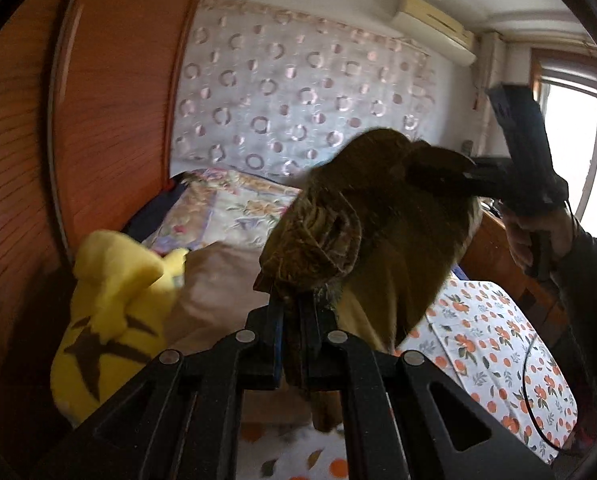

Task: Fold small clothes

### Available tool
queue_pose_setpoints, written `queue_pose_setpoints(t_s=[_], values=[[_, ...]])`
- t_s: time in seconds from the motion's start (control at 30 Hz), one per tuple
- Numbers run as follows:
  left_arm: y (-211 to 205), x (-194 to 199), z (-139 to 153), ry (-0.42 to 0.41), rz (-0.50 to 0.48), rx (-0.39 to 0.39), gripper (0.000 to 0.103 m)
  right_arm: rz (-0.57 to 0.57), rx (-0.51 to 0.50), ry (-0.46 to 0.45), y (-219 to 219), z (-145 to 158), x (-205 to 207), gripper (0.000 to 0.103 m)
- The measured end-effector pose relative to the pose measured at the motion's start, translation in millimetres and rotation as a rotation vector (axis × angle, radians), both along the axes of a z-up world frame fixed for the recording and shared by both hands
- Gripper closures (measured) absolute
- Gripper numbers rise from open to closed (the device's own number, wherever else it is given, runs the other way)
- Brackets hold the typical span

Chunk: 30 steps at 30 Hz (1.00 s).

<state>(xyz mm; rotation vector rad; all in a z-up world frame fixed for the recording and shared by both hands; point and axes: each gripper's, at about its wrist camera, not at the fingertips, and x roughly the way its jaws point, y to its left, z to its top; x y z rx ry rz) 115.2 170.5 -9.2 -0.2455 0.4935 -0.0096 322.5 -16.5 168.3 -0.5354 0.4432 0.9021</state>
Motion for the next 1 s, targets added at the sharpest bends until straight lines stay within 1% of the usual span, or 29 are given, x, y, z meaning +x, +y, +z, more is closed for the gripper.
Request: queue_pose_setpoints(t_s=[0.07, 0.2, 0.27, 0.4, 0.43, 0.47, 0.5, 0.57, 0.6, 0.63, 0.7, 0.77, 0.87, 1.0], values=[[4.9, -8.0, -5.9, 0.011, 0.015, -0.012, 0.096, 0.048, -0.035, -0.014, 18.1, 1.1, 6.7, 0.087], [11.9, -15.3, -16.5, 0.045, 0.047, -0.007, 0.096, 0.108, -0.063, -0.011, 48.6, -0.1, 25.5, 0.087], [22.1, -15.6, -25.3, 0.067, 0.067, -0.013, 0.096, 0.112, -0.08, -0.008, 64.3, -3.2, 37.0, 0.087], [30.2, -13.4, -40.1, 0.108, 0.103, -0.01, 0.096, 0.127, -0.08, -0.01, 86.6, -14.7, 45.7, 0.087], [34.4, -14.5, -44.7, 0.12, 0.109, -0.011, 0.096, 0.115, -0.08, -0.012, 88.1, -16.9, 45.8, 0.084], [36.1, -14.3, -47.9, 0.13, 0.112, -0.016, 0.096, 0.095, -0.074, -0.005, 90.1, -18.1, 50.8, 0.075], [37.0, -13.9, -51.2, 0.139, 0.115, -0.019, 0.096, 0.069, -0.063, -0.005, 91.1, -18.3, 51.6, 0.071], [39.9, -13.5, -56.9, 0.153, 0.128, -0.026, 0.096, 0.018, -0.038, -0.014, 90.4, -16.3, 56.3, 0.045], [40.7, -13.7, -59.0, 0.158, 0.13, -0.03, 0.096, -0.011, -0.033, -0.022, 88.1, -14.1, 59.7, 0.042], [40.9, -14.2, -61.5, 0.163, 0.133, -0.028, 0.096, -0.035, -0.025, -0.025, 85.0, -12.7, 61.8, 0.04], [42.2, -14.7, -63.2, 0.17, 0.141, -0.021, 0.096, -0.037, -0.01, -0.015, 77.6, -14.8, 60.7, 0.04], [43.3, -16.3, -66.8, 0.18, 0.144, -0.023, 0.096, -0.046, -0.015, -0.007, 72.3, -24.6, 59.1, 0.04], [43.4, -17.1, -69.4, 0.186, 0.149, -0.01, 0.096, -0.05, -0.027, 0.04, 76.4, -51.9, 55.2, 0.04], [42.9, -20.0, -63.3, 0.176, 0.165, 0.007, 0.096, -0.063, -0.066, 0.136, 91.1, -97.3, 60.7, 0.04]])
